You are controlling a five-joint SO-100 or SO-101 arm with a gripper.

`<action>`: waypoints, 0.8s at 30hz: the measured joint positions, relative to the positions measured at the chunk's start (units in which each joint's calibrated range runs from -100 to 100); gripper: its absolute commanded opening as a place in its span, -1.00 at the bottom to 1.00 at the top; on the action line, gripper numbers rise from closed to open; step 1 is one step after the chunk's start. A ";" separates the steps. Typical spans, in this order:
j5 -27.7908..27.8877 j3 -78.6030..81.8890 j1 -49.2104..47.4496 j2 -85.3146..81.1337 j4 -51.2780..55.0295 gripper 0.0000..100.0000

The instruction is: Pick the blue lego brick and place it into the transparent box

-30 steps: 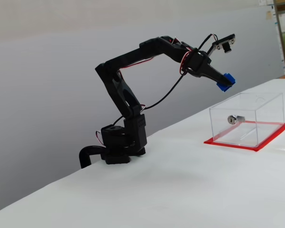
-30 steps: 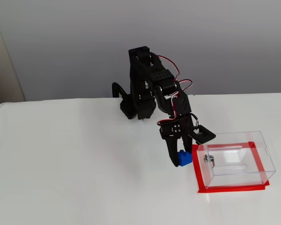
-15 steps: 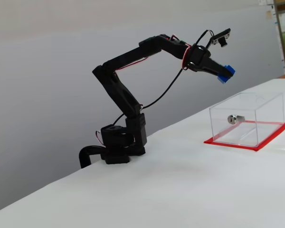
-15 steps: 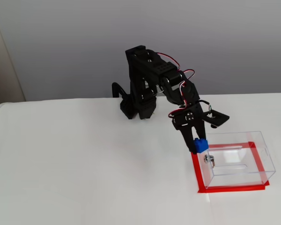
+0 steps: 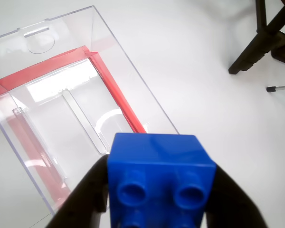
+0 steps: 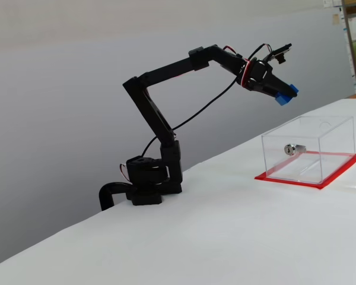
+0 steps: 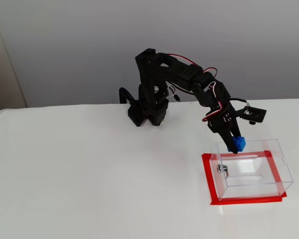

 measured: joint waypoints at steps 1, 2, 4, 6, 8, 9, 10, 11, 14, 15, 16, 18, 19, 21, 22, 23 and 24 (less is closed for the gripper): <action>0.00 -1.32 -0.43 1.44 0.00 -0.71; 0.00 -3.44 -0.96 3.30 0.00 -0.71; 0.00 -5.65 -1.50 4.99 0.09 -0.71; 0.00 -10.50 -1.92 9.05 0.09 -0.71; 0.00 -13.50 -2.67 12.60 0.09 -0.71; 0.00 -14.47 -2.88 13.78 0.09 -0.71; 0.00 -15.80 -2.88 15.39 0.09 -0.70; 0.00 -15.98 -2.88 15.90 0.09 -0.70; 0.00 -16.24 -3.31 17.76 0.09 -0.70; 0.00 -16.15 -3.42 18.27 0.09 -0.70; 0.00 -16.15 -3.42 18.44 0.09 -0.70; 0.00 -16.15 -3.42 18.44 0.09 -0.69; 0.00 -16.15 -3.42 18.44 0.09 -0.69; 0.00 -16.15 -3.42 18.44 0.09 -0.69; 0.00 -16.15 -3.42 18.44 0.09 -0.69; 0.00 -16.15 -3.42 18.44 0.09 -0.68; 0.00 -16.15 -3.42 18.44 0.09 -0.65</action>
